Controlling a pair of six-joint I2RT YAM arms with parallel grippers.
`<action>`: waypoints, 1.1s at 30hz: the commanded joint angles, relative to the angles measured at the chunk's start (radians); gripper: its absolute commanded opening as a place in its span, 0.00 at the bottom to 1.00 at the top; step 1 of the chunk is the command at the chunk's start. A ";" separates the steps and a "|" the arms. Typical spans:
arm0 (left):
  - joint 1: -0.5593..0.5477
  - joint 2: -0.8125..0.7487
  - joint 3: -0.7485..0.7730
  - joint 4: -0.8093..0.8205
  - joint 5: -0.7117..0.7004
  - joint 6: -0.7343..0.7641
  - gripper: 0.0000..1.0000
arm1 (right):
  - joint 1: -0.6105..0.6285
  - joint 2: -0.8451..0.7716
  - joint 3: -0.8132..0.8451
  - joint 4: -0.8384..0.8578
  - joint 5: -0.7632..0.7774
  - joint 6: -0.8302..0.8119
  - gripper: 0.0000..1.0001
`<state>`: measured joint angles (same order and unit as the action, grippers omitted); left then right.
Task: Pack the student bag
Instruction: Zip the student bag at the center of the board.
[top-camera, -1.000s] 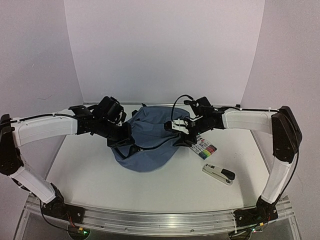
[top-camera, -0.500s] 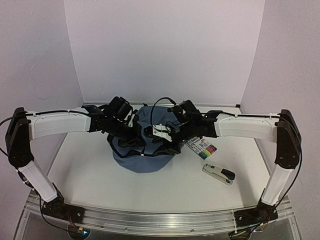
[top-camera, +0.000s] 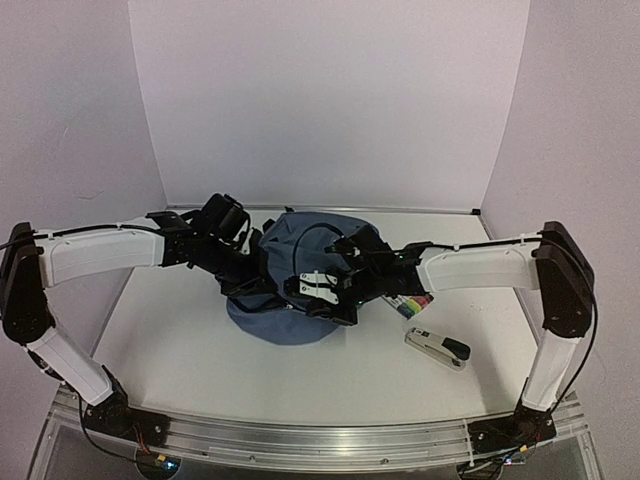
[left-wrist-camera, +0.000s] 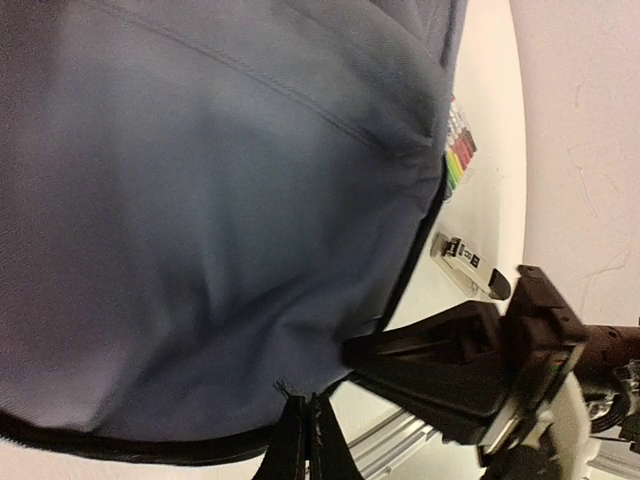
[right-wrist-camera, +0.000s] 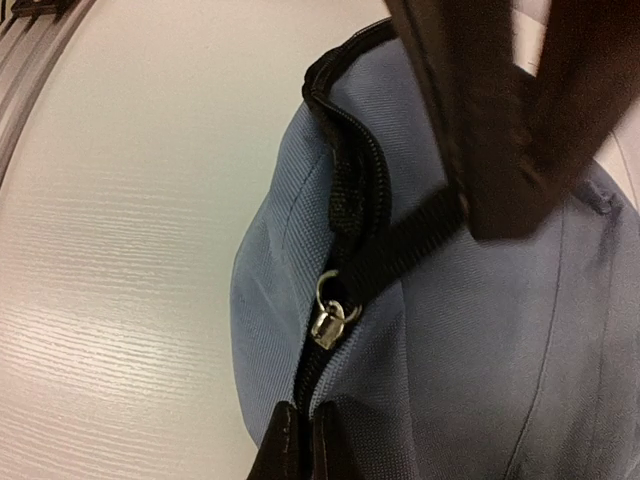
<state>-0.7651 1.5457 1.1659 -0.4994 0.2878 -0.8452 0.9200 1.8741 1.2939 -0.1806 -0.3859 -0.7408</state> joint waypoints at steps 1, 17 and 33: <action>0.074 -0.134 -0.045 -0.089 -0.139 -0.037 0.00 | -0.082 -0.134 -0.109 -0.026 0.071 -0.042 0.00; 0.145 -0.020 0.039 0.009 0.053 0.039 0.00 | -0.192 -0.148 -0.047 -0.078 -0.017 -0.035 0.55; 0.143 0.009 0.077 0.029 0.087 0.037 0.00 | 0.036 0.093 0.194 -0.029 -0.012 0.177 0.45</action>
<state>-0.6266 1.5608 1.1988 -0.5148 0.3710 -0.8084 0.9618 1.8903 1.4570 -0.2149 -0.4198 -0.5972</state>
